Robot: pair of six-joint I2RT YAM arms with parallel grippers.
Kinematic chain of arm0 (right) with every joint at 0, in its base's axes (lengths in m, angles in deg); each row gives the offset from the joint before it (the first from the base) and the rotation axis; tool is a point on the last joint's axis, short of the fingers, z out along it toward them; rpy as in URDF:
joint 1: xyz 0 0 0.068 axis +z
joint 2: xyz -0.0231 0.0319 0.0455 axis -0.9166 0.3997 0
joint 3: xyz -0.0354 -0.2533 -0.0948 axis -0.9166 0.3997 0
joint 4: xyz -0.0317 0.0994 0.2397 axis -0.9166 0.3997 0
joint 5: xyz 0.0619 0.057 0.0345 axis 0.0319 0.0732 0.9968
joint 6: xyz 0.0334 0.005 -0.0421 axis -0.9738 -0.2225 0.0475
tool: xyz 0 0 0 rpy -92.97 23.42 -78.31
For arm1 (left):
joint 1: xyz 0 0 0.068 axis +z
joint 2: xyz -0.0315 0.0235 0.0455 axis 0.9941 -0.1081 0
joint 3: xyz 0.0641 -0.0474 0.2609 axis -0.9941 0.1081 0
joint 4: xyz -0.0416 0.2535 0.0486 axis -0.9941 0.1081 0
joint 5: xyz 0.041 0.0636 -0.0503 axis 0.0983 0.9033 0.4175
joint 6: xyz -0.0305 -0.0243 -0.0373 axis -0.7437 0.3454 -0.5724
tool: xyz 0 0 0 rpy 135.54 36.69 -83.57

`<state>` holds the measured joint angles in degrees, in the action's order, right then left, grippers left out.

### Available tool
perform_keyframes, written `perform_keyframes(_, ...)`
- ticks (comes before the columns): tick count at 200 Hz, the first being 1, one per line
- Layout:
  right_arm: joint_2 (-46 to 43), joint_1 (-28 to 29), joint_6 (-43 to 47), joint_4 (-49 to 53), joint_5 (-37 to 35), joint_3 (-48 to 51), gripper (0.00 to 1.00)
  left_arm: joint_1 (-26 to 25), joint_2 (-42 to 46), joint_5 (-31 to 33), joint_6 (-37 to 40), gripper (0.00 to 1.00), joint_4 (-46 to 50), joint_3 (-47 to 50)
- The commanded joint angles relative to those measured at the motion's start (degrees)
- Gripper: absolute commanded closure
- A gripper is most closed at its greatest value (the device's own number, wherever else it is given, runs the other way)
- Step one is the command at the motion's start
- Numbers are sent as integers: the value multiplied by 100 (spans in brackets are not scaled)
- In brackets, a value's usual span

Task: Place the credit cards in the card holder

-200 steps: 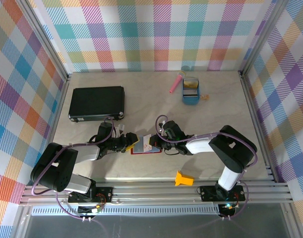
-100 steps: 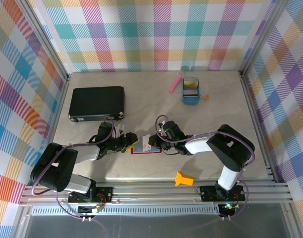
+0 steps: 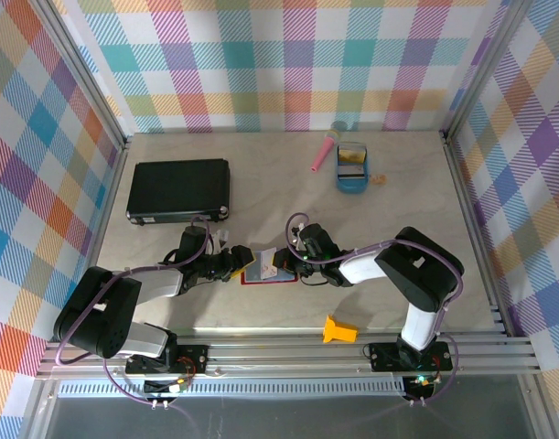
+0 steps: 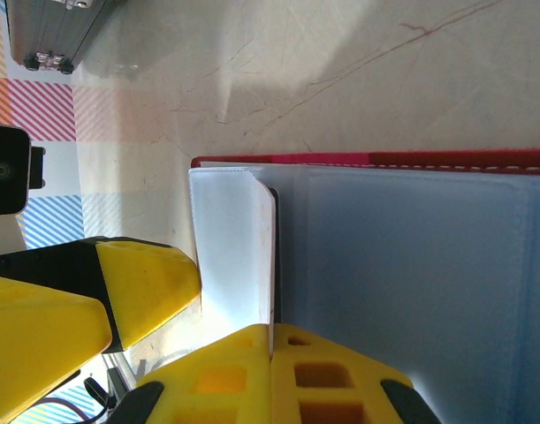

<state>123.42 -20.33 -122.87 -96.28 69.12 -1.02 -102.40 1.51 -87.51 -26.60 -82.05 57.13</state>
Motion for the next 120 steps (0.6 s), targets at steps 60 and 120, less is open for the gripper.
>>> perform_keyframes(60, 283, 215, -55, 338, -80, -266, 99, -7, -16, 96, 132, 37, 316, -6)
perform_keyframes(120, 458, 311, -68, 506, -46, -551, 97, -10, 16, 113, 129, 38, 320, 14)
